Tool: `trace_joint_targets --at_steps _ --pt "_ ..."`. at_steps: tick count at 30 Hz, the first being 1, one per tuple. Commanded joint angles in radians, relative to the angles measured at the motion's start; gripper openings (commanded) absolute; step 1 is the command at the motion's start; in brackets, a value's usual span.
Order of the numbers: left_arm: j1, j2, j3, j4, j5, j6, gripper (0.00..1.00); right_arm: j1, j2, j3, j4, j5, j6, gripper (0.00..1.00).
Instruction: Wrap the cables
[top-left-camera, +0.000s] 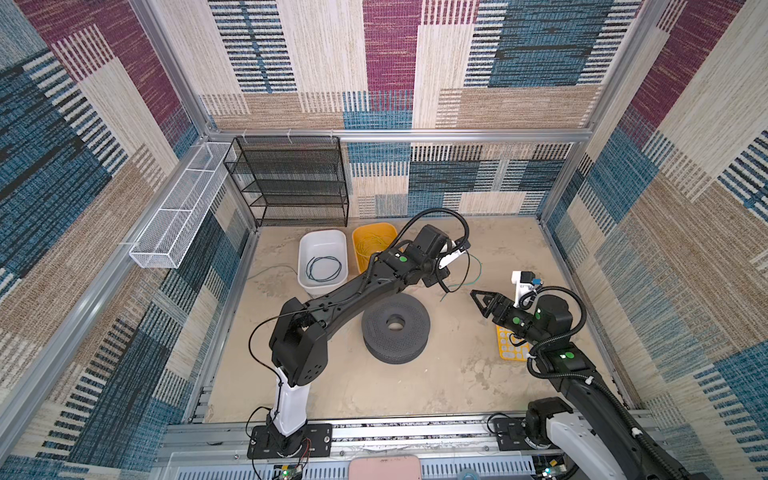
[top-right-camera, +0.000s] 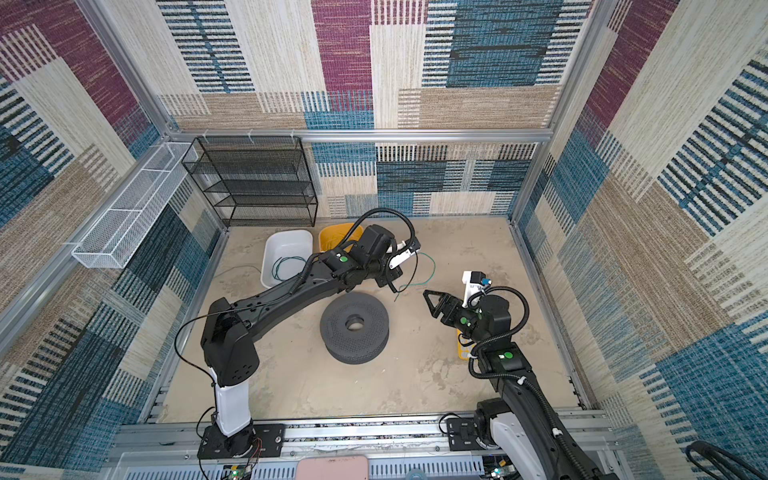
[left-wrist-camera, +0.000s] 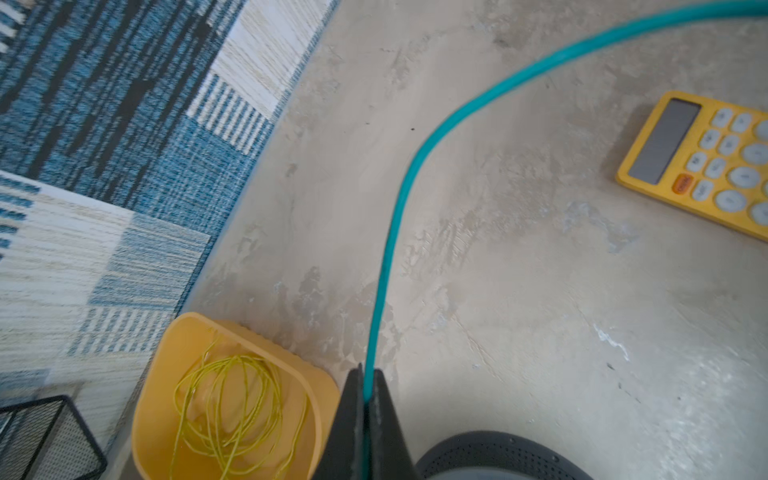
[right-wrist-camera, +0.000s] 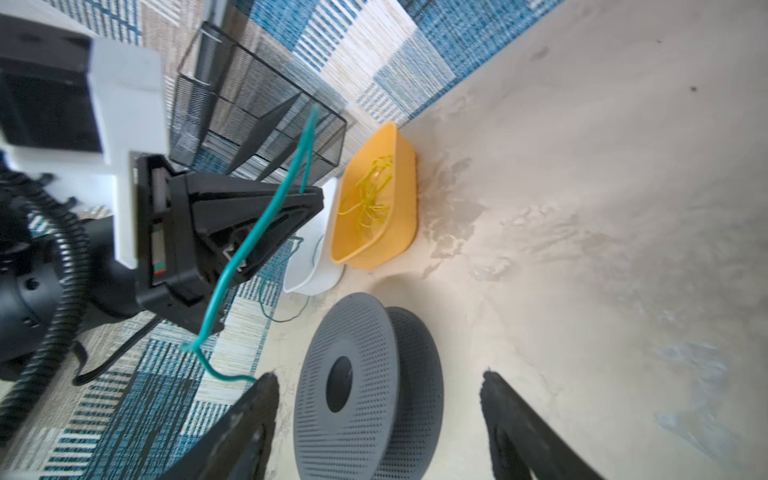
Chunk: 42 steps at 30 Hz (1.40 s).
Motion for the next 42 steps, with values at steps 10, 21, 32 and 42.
trace_joint_targets --at_steps 10,21,32,42 --pt "-0.008 -0.099 -0.166 0.128 -0.183 -0.188 0.0 0.079 0.013 0.119 0.136 -0.052 0.094 0.76" --pt "-0.024 -0.174 -0.262 0.211 -0.195 -0.195 0.0 0.154 0.262 0.223 0.212 0.023 0.171 0.49" --pt "-0.024 -0.238 -0.31 0.245 -0.257 -0.142 0.0 0.155 0.266 0.235 -0.007 0.178 -0.014 0.0" --pt "-0.025 -0.358 -0.455 0.169 -0.258 -0.144 0.0 0.139 0.47 0.433 -0.153 0.587 -0.298 0.14"
